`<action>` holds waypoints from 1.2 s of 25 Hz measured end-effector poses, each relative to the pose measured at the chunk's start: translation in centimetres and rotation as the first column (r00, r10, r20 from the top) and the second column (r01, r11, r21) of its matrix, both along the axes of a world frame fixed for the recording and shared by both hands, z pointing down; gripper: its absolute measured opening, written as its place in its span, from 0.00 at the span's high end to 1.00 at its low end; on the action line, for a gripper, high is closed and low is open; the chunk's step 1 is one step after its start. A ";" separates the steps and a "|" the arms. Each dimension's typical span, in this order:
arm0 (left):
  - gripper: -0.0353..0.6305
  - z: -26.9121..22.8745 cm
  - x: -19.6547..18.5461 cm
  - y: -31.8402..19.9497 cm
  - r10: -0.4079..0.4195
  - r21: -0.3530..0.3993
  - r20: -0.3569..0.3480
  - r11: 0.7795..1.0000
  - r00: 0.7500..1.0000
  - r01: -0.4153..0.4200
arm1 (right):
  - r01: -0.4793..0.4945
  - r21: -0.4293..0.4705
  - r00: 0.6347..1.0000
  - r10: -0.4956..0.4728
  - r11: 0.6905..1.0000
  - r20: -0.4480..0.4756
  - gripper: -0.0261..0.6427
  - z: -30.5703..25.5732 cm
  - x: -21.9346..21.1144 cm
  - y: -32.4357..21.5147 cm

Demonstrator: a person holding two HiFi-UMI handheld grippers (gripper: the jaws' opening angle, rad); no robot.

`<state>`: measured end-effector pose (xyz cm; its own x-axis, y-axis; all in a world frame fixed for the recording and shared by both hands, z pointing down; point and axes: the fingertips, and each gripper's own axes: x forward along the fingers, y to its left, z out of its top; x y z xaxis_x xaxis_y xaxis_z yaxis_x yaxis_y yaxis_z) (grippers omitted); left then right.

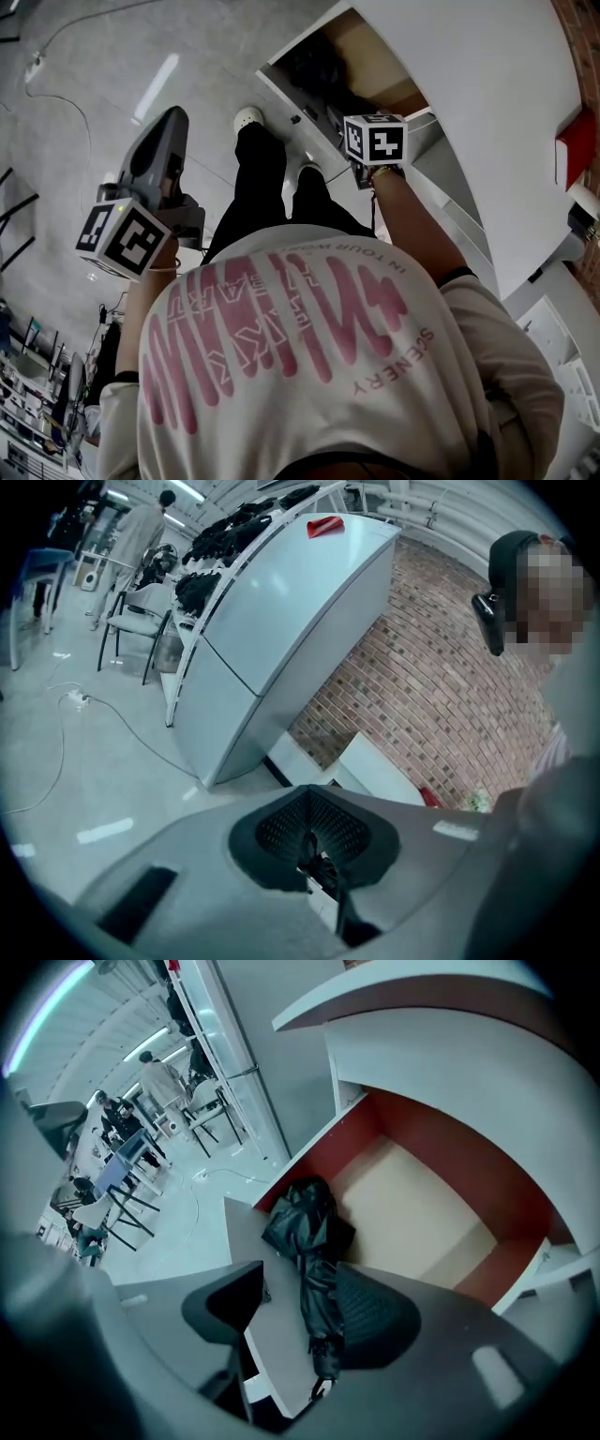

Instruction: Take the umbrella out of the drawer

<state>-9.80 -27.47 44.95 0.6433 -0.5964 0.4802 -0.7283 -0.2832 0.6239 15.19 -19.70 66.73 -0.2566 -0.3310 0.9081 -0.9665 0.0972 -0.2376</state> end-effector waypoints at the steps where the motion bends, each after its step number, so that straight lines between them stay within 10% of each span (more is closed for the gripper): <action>1: 0.94 0.3 -0.4 -0.2 -0.007 -0.003 0.002 1.000 1.000 0.007 | 0.007 -0.015 1.000 -0.007 1.000 -0.009 0.57 0.5 0.0 -0.1; 30: 0.94 5.3 -5.6 -2.1 -0.131 -0.069 0.045 0.989 0.990 0.134 | 0.014 -0.196 0.999 -0.021 0.980 -0.036 0.34 9.5 -1.9 -6.9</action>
